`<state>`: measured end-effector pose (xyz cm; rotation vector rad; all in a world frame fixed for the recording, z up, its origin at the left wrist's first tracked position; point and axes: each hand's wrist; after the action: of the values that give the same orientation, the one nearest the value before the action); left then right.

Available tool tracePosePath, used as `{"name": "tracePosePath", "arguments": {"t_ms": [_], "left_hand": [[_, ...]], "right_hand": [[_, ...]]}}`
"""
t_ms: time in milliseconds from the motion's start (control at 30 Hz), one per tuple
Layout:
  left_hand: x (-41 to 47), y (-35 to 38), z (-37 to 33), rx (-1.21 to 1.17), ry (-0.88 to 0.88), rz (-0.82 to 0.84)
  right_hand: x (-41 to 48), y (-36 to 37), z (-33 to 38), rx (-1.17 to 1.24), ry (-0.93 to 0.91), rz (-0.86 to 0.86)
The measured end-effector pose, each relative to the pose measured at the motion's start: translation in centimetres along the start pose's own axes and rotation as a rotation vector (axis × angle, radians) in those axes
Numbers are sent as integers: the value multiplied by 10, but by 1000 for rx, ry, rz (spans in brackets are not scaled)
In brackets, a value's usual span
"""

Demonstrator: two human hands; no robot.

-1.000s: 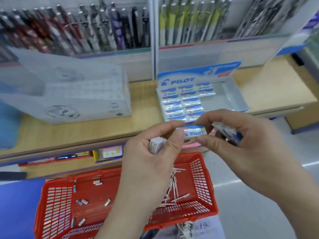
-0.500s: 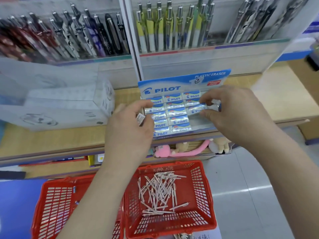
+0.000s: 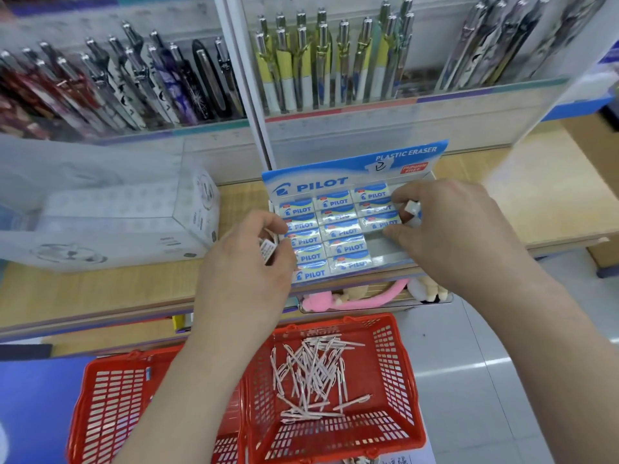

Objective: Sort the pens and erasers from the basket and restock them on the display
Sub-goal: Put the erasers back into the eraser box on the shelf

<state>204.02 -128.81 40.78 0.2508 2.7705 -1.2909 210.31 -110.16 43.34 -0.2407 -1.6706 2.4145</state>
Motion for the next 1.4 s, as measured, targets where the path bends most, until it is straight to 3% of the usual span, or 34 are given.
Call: {"name": "tracePosePath", "arguments": {"t_ms": [100,167,267,400,600,700,833,967,1300,1400], "left_hand": [[-3,-14,-4,-104,-43,-3],[-10,-23,-14,-273,-75,47],[-26,-25,-40,-599,-108,317],[-35,-16,-55,-623,-45,514],[-36,-25,-57,-640,-45,705],[-37,-26,-59,-609,20,616],[-35,-22,-55,-557,110,383],[-40,-22,-53,-644,52,441],[-33,0,-54,-659,-152,342],[-27,1,-47,-581,-118,243]], "right_hand": [[-7,-10,-1,180,21,-123],[-16,-21,1,636,87,-158],[-30,-33,12,1224,113,26],[-39,-31,19,1471,95,258],[-46,-34,18,1480,126,272],[-46,-37,17,1370,105,268],[-45,-34,10,1329,119,141],[-47,-29,10,1277,127,-10],[-45,-18,-2,682,-73,-155],[-40,-18,-8,485,-104,-177]]}}
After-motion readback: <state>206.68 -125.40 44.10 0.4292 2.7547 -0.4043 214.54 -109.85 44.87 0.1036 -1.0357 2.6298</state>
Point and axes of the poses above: each hand's wrist, its own x-axis towards the middle knuckle, its own y-axis out of the palm, z = x × y, and after that the axes turned 13 degrees about -y, right-handed
